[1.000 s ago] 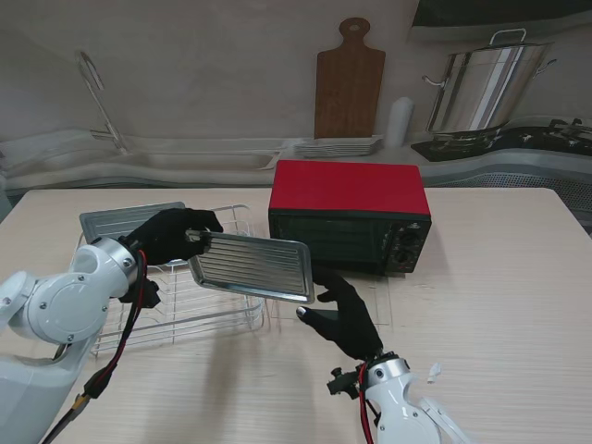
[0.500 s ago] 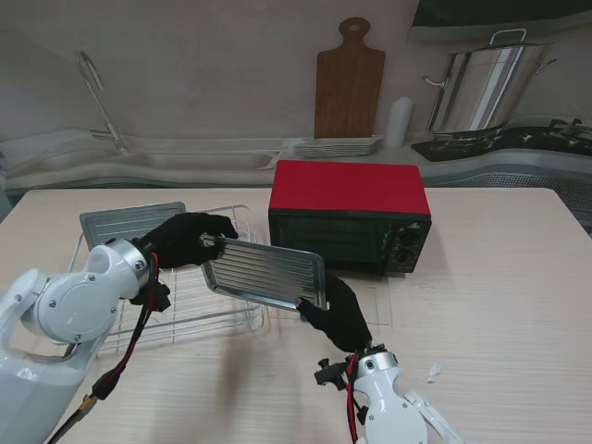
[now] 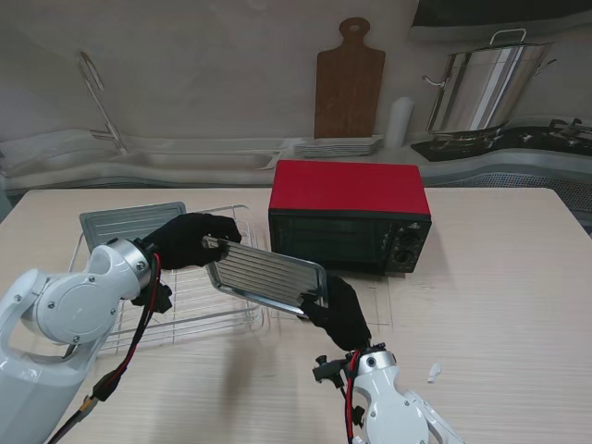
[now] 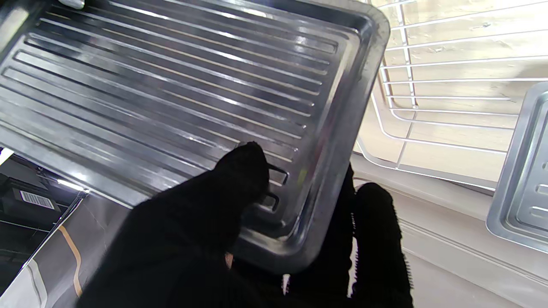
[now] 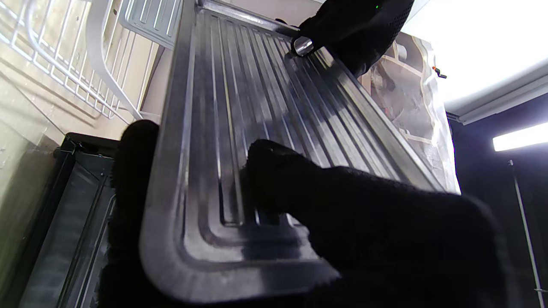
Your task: Slide the trays into the oven
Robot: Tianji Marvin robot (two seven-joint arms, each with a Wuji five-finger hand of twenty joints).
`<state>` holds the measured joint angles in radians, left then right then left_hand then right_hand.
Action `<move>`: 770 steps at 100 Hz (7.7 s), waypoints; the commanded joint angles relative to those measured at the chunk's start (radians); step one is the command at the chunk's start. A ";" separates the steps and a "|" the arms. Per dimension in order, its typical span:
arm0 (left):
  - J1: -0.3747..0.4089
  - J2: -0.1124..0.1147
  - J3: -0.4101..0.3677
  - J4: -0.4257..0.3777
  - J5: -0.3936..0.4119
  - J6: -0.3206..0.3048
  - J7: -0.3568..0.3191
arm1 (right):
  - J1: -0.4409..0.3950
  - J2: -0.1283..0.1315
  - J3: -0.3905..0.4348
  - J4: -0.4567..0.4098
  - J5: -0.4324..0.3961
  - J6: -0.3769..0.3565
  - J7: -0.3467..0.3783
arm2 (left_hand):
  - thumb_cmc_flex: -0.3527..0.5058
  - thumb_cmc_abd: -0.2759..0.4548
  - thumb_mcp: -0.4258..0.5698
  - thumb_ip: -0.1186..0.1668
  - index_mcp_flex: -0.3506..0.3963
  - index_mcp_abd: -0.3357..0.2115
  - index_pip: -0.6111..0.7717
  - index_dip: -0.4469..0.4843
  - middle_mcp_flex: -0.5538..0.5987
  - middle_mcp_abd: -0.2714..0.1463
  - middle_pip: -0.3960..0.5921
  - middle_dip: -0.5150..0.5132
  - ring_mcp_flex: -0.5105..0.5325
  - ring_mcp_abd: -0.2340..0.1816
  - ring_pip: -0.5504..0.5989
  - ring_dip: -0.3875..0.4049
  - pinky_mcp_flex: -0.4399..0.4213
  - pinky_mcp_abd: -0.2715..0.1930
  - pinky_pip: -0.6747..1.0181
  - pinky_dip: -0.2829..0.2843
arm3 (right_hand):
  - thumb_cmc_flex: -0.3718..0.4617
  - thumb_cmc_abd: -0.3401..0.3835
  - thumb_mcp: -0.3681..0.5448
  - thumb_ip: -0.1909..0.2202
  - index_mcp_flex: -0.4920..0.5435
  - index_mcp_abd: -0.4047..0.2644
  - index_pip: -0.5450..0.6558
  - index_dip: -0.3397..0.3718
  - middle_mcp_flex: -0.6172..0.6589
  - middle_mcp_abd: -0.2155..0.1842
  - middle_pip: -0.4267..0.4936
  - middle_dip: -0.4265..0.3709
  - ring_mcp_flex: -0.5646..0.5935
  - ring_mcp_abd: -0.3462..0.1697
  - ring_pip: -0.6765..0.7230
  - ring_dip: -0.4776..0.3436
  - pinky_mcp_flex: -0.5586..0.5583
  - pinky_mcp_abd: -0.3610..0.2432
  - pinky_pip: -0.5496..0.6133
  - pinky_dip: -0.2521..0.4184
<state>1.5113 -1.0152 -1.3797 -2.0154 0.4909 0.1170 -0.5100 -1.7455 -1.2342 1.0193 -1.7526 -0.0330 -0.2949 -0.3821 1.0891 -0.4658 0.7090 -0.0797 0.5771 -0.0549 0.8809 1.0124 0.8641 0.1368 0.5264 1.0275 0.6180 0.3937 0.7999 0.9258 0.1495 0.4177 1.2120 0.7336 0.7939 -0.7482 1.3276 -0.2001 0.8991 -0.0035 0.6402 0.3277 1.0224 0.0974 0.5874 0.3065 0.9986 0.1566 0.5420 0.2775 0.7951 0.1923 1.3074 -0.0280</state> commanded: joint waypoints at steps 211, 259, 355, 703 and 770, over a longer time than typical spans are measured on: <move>0.257 -0.065 -0.035 0.032 0.391 -0.152 0.464 | -0.009 -0.046 0.246 -0.107 0.467 0.525 0.048 | -0.398 0.401 -0.643 0.079 -0.345 0.070 -0.624 -0.736 -0.555 -0.015 -0.417 -0.689 -0.491 -0.145 -0.705 -0.489 -0.253 -0.115 -1.066 -0.126 | 0.113 -0.029 0.132 -0.042 0.247 0.023 0.137 0.101 0.063 0.164 0.152 0.016 0.160 0.174 0.291 0.058 0.261 0.031 0.172 0.182; 0.200 -0.066 0.088 0.125 0.454 -0.161 0.550 | 0.090 -0.080 0.302 -0.038 0.625 0.735 0.009 | -0.396 0.412 -0.653 0.085 -0.348 0.063 -0.635 -0.761 -0.564 -0.019 -0.418 -0.712 -0.500 -0.151 -0.707 -0.507 -0.254 -0.119 -1.095 -0.151 | 0.116 -0.033 0.133 -0.045 0.229 0.037 0.141 0.076 0.056 0.185 0.168 0.020 0.179 0.183 0.295 0.054 0.271 0.041 0.190 0.184; 0.176 -0.064 0.085 0.148 0.390 -0.195 0.505 | 0.230 -0.132 0.347 0.107 0.780 0.930 -0.074 | -0.371 0.412 -0.645 0.091 -0.325 0.045 -0.608 -0.752 -0.562 -0.011 -0.416 -0.715 -0.501 -0.152 -0.707 -0.510 -0.250 -0.121 -1.104 -0.177 | 0.121 -0.039 0.137 -0.048 0.205 0.058 0.142 0.061 0.047 0.207 0.192 0.024 0.185 0.194 0.309 0.058 0.274 0.054 0.206 0.189; 0.129 -0.047 0.096 0.202 0.429 -0.352 0.477 | 0.322 -0.177 0.349 0.193 0.985 1.002 -0.274 | -0.372 0.417 -0.647 0.095 -0.347 0.031 -0.611 -0.737 -0.577 -0.031 -0.402 -0.714 -0.513 -0.177 -0.708 -0.519 -0.243 -0.139 -1.118 -0.239 | 0.123 -0.037 0.133 -0.055 0.175 0.073 0.139 0.043 0.028 0.223 0.216 0.027 0.188 0.193 0.315 0.071 0.279 0.048 0.218 0.220; 0.124 -0.047 0.100 0.206 0.430 -0.347 0.474 | 0.344 -0.178 0.346 0.231 0.941 0.986 -0.233 | -0.372 0.416 -0.648 0.095 -0.347 0.031 -0.612 -0.737 -0.577 -0.032 -0.402 -0.714 -0.512 -0.177 -0.708 -0.519 -0.243 -0.140 -1.118 -0.242 | 0.124 -0.038 0.134 -0.055 0.177 0.073 0.147 0.043 0.031 0.225 0.217 0.027 0.189 0.194 0.323 0.075 0.281 0.049 0.223 0.224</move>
<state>1.6312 -1.0588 -1.2800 -1.8037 0.9222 -0.2322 -0.0196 -1.4057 -1.3997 1.3706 -1.5204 0.9115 0.7002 -0.6407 0.7017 -0.0953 0.0914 -0.0053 0.2541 -0.0036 0.2684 0.2663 0.3192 0.1135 0.1246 0.3258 0.1412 0.2387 0.1096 0.4199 -0.0809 0.2998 0.1446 0.5126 0.8172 -0.8202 1.3667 -0.2542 1.0426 0.1552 0.6814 0.3640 1.0643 0.2928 0.7740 0.3215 1.1132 0.2665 0.8171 0.3292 1.0193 0.3035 1.4996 0.1835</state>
